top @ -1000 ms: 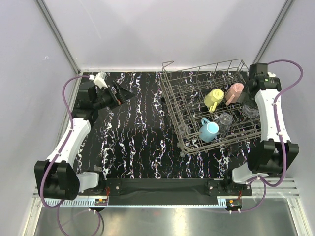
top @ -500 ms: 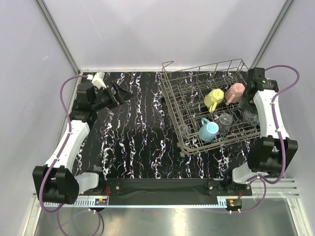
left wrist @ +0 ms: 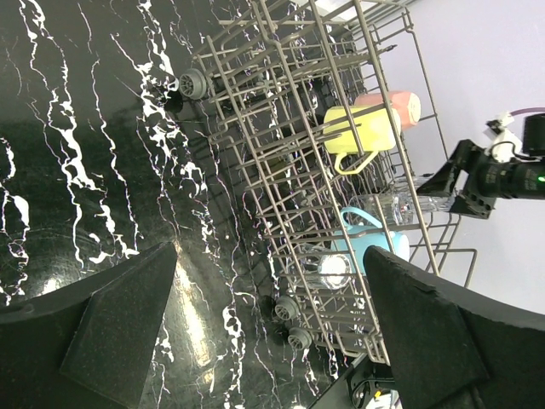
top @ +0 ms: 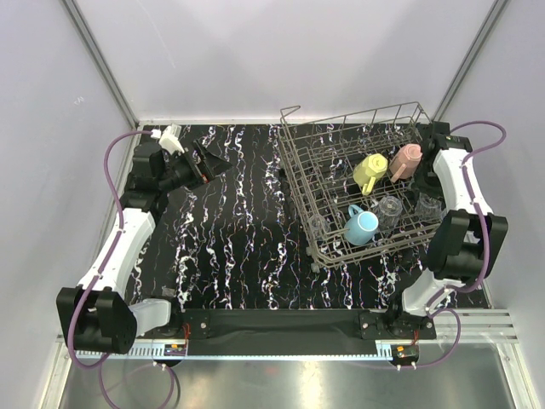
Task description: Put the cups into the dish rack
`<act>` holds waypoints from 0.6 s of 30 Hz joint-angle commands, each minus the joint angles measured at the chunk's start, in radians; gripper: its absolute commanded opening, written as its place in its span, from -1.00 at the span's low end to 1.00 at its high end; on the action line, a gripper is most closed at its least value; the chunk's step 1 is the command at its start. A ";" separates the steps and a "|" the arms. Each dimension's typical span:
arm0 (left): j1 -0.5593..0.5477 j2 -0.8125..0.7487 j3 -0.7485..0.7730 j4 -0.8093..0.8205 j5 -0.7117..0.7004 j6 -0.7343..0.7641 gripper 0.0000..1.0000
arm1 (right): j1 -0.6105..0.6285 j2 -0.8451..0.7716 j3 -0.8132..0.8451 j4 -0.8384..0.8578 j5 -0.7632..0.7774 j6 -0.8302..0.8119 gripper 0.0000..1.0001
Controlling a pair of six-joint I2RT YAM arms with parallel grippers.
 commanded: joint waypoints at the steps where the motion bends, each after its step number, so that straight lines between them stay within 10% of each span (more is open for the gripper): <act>1: 0.001 0.006 0.005 0.060 0.031 -0.011 0.98 | -0.009 0.009 0.008 0.020 0.001 0.029 -0.60; 18: -0.007 0.012 0.003 0.058 0.028 -0.009 0.98 | -0.012 0.026 0.008 -0.011 0.012 0.007 0.59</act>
